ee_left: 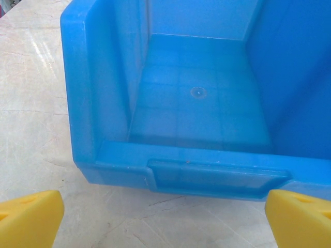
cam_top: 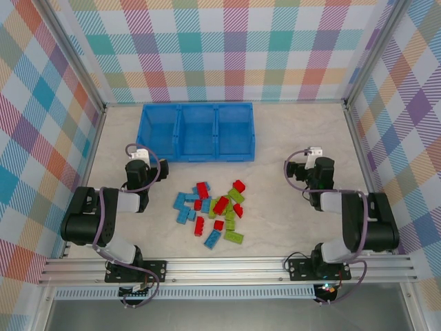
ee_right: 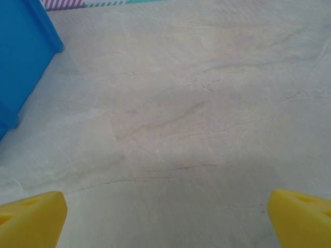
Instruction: Sort the legos into containers by color
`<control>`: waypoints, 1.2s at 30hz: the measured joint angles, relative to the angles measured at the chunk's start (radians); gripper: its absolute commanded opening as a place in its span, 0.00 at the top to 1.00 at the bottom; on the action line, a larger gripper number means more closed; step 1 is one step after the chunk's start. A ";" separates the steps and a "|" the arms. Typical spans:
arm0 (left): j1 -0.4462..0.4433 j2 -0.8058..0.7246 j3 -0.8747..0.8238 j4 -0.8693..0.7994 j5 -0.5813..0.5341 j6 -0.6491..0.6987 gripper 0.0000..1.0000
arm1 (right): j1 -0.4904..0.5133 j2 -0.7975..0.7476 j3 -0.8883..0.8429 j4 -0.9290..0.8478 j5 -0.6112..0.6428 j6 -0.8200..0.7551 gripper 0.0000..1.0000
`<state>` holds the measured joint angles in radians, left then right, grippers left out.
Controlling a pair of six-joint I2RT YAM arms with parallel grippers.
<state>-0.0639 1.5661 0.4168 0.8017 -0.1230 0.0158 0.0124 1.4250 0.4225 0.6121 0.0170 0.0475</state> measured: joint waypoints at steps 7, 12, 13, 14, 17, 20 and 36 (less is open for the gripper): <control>-0.021 -0.286 0.025 -0.281 -0.102 -0.072 0.00 | 0.002 -0.432 0.226 -0.534 0.002 0.329 0.00; -0.063 -0.523 0.188 -0.661 -0.174 -0.311 0.00 | 0.108 -0.489 0.348 -0.872 -0.121 0.435 0.00; -0.085 -0.555 0.217 -0.735 -0.174 -0.361 0.00 | 0.142 -0.471 0.376 -0.946 -0.148 0.439 0.00; -0.109 -0.576 0.239 -0.796 -0.166 -0.401 0.00 | 0.173 -0.450 0.401 -1.007 -0.169 0.439 0.00; -0.214 -0.610 0.304 -1.001 -0.124 -0.527 0.00 | 0.301 -0.352 0.502 -1.199 -0.217 0.432 0.00; -0.353 -0.585 0.364 -1.184 -0.093 -0.614 0.00 | 0.435 -0.262 0.585 -1.329 -0.239 0.416 0.00; -0.679 -0.057 0.622 -1.428 -0.048 -0.760 0.27 | 0.596 -0.181 0.624 -1.437 -0.226 0.436 0.00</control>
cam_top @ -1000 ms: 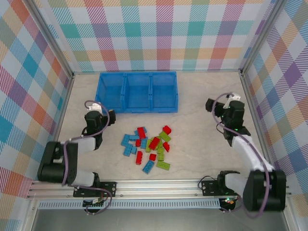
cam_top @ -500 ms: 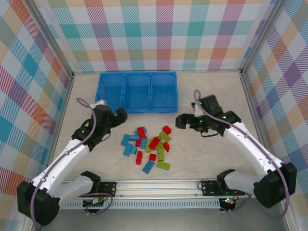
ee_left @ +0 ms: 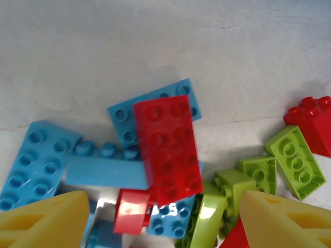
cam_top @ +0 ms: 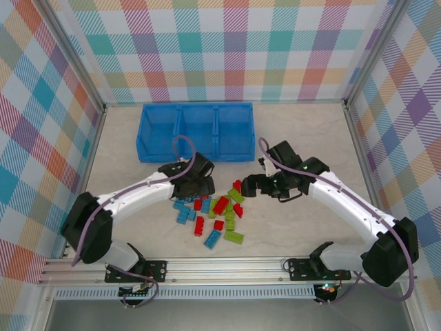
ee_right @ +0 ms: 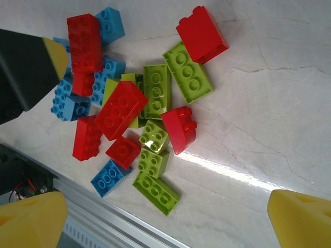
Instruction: Sort the legos into containers by color
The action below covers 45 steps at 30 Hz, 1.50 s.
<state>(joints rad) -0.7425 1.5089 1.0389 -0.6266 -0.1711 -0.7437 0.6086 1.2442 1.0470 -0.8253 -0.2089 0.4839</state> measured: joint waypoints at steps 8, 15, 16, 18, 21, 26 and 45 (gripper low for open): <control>-0.002 0.161 0.106 -0.053 -0.077 0.002 0.37 | 0.001 -0.072 -0.027 -0.008 0.033 0.023 0.00; -0.002 0.198 0.106 -0.058 -0.077 0.000 0.56 | 0.001 -0.078 -0.037 -0.009 0.041 0.037 0.00; -0.002 0.203 0.106 -0.057 -0.077 -0.001 0.57 | 0.001 -0.078 -0.037 -0.009 0.041 0.037 0.00; -0.002 0.212 0.108 -0.056 -0.078 0.002 0.59 | 0.001 -0.079 -0.037 -0.010 0.044 0.041 0.00; -0.002 0.219 0.115 -0.057 -0.085 0.002 0.63 | 0.001 -0.085 -0.037 -0.011 0.045 0.051 0.00; -0.002 0.220 0.119 -0.060 -0.096 0.002 0.72 | 0.001 -0.105 -0.038 -0.011 0.056 0.059 0.00; 0.251 0.042 0.274 -0.031 -0.161 0.092 0.78 | 0.001 -0.137 -0.038 -0.002 0.069 0.100 0.00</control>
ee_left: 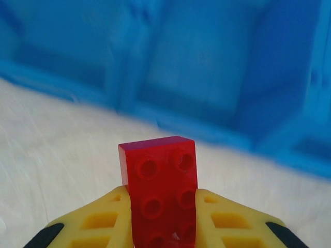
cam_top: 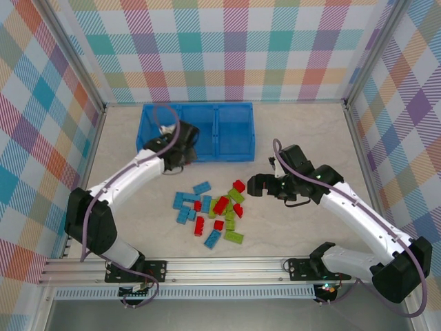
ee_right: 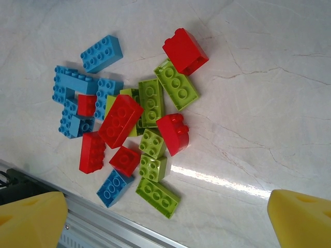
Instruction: Sort the legos into containers by color
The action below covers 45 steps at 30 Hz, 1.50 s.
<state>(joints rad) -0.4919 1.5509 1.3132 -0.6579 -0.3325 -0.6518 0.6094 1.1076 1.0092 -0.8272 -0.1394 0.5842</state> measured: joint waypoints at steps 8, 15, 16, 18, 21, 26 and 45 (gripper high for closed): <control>0.244 0.222 0.283 0.052 0.004 0.071 0.74 | 0.000 -0.001 0.000 0.004 0.000 0.016 0.00; 0.335 0.424 0.434 0.039 0.061 0.102 0.46 | 0.000 -0.006 0.000 0.045 0.000 0.047 0.00; 0.339 0.432 0.439 0.035 0.066 0.103 0.43 | 0.000 -0.006 0.000 0.053 0.000 0.052 0.00; 0.339 0.433 0.439 0.027 0.071 0.115 0.40 | 0.000 -0.006 0.000 0.071 0.000 0.060 0.00; 0.339 0.416 0.440 0.027 0.089 0.126 0.40 | 0.000 -0.005 0.000 0.098 0.005 0.068 0.00; 0.334 0.246 0.349 0.048 0.189 0.141 0.40 | 0.003 0.016 0.000 0.140 0.029 0.086 0.00; -0.190 -0.718 -0.251 -0.059 0.513 0.859 0.03 | 0.283 0.462 0.132 0.154 0.163 0.158 0.10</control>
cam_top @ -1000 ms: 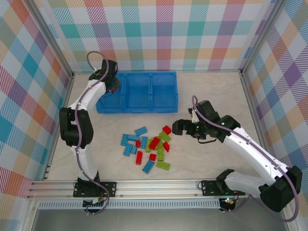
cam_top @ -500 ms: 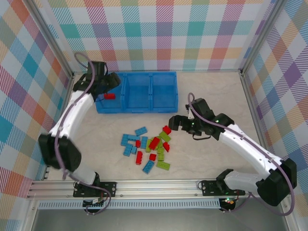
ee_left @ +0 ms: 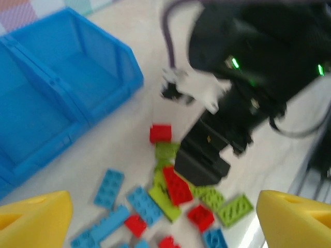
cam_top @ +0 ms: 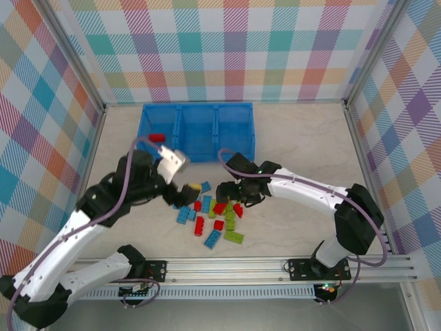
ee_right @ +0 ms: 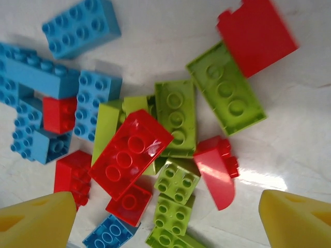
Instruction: Sort the legos into containers by color
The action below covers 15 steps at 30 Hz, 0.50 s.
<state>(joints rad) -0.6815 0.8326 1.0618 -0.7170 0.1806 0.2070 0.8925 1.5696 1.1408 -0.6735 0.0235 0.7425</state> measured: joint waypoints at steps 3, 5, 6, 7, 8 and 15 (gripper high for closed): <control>-0.010 -0.097 -0.097 -0.032 -0.018 0.108 0.00 | 0.028 0.032 0.006 -0.002 0.004 0.043 0.16; -0.010 -0.146 -0.139 -0.040 -0.027 0.174 0.00 | 0.039 0.060 0.031 -0.013 0.011 0.082 0.16; -0.010 -0.167 -0.158 -0.040 -0.029 0.205 0.00 | 0.045 0.082 0.053 -0.019 0.015 0.106 0.16; -0.010 -0.192 -0.178 -0.040 -0.034 0.240 0.00 | 0.049 0.106 0.077 -0.027 0.019 0.129 0.16; -0.010 -0.209 -0.192 -0.041 -0.036 0.263 0.00 | 0.052 0.126 0.097 -0.032 0.022 0.146 0.16; -0.010 -0.280 -0.272 -0.040 -0.055 0.395 0.00 | 0.076 0.297 0.241 -0.086 0.048 0.243 0.35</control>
<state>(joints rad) -0.6918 0.5522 0.7895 -0.7574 0.1257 0.6022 0.9684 1.8664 1.3819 -0.7597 0.0711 0.9859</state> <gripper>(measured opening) 0.998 0.686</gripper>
